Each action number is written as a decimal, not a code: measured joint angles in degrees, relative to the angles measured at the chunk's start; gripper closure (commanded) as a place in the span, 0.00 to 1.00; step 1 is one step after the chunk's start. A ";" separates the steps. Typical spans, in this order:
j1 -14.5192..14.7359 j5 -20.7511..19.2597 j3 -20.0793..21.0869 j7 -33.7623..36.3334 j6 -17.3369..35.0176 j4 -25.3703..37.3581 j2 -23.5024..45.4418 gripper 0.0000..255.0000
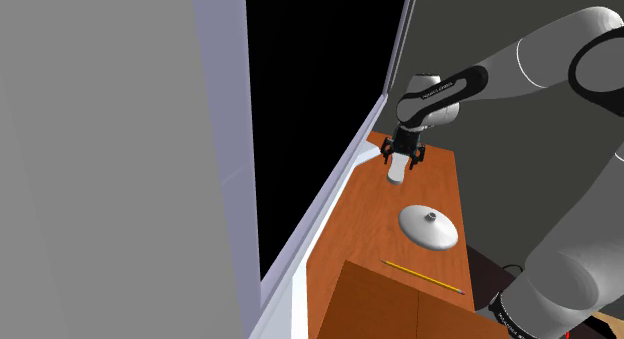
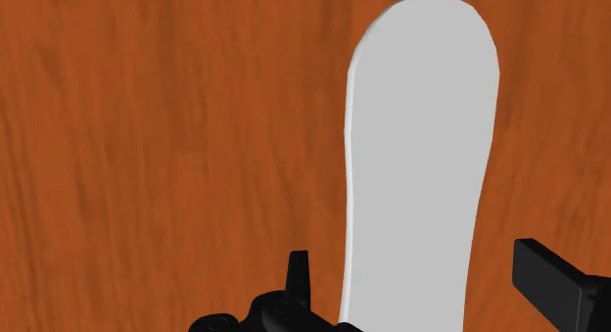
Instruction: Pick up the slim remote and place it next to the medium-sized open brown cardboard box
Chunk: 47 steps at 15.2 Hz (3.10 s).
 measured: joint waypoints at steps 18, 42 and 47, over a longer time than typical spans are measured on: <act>0.00 -0.04 -0.03 0.08 -0.74 0.27 -0.42 1.00; 0.10 -0.66 0.01 0.15 -18.38 10.21 -8.17 1.00; 0.12 -0.71 0.04 0.13 -22.26 13.17 -9.07 1.00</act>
